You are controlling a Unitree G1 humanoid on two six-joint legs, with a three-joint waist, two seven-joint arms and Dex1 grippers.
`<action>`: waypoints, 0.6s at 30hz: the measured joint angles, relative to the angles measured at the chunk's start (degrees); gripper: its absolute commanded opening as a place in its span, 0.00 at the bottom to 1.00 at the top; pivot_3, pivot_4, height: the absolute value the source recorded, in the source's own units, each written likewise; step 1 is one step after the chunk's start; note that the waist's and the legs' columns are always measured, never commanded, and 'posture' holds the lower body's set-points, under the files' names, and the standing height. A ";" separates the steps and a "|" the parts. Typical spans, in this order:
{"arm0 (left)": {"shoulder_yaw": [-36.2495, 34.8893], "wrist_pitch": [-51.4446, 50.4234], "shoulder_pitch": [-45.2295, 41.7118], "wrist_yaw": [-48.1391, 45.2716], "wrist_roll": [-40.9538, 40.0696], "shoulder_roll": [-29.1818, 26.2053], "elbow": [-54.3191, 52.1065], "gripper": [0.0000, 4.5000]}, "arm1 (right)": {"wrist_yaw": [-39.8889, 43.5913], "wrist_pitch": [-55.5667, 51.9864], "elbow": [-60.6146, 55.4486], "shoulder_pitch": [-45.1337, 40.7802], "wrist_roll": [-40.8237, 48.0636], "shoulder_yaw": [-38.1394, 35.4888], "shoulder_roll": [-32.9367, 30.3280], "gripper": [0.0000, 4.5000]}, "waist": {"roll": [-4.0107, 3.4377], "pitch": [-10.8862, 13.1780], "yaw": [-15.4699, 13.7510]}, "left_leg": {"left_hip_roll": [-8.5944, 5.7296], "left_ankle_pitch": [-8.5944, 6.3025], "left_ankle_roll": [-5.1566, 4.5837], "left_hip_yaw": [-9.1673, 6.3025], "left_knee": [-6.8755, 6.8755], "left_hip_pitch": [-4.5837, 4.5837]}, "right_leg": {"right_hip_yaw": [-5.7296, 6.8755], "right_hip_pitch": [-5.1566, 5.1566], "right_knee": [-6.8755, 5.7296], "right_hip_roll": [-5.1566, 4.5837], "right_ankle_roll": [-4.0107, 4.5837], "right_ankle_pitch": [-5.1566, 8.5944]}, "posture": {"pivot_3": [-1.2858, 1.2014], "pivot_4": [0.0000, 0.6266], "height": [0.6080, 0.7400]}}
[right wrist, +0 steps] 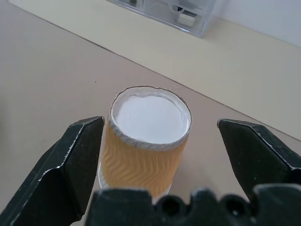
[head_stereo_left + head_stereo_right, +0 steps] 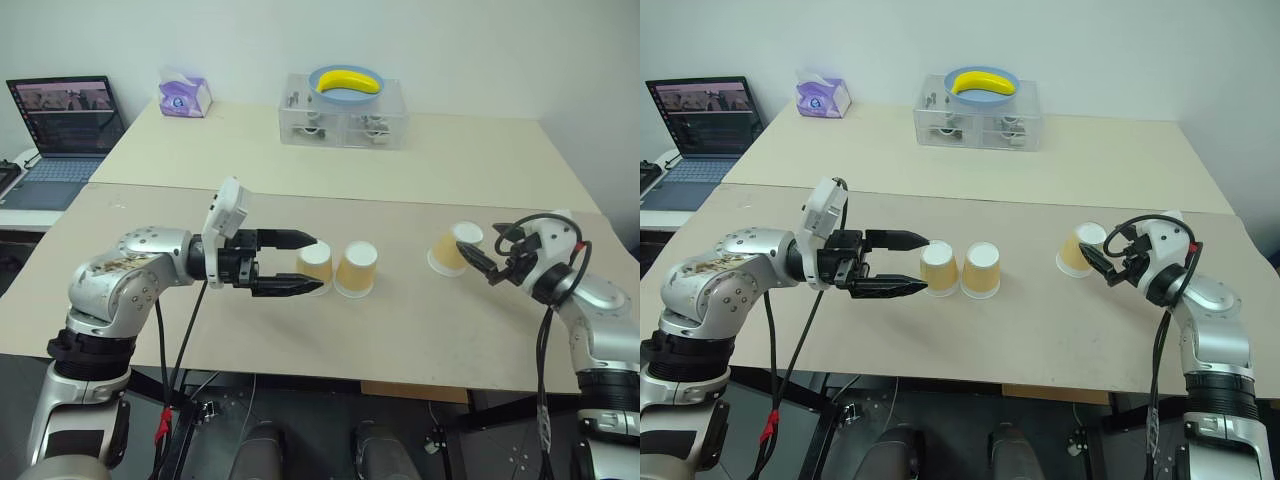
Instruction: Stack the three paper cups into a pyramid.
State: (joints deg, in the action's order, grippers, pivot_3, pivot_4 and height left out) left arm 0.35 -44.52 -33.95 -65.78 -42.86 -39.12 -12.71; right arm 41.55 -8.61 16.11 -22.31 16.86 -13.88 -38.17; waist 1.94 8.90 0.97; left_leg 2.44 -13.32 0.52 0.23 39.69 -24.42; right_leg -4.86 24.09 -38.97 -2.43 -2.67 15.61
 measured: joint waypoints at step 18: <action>-1.19 0.00 0.00 1.95 -0.05 0.60 0.06 0.98 | 2.28 1.13 8.06 -3.88 -0.29 1.57 0.82 1.00 | -0.02 0.01 0.06 | 0.00 0.00 0.00 0.00 0.00 0.00 | 0.00 0.00 0.00 0.00 0.00 0.00 | 0.52 0.24 0.65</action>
State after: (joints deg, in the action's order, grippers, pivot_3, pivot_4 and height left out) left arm -0.85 -44.52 -33.95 -63.83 -42.91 -38.53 -12.65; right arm 43.83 -7.48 24.16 -26.19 16.57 -12.30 -37.35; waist 1.92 8.92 1.03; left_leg 2.44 -13.32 0.52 0.23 39.70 -24.42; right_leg -4.86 24.09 -38.97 -2.44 -2.67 15.61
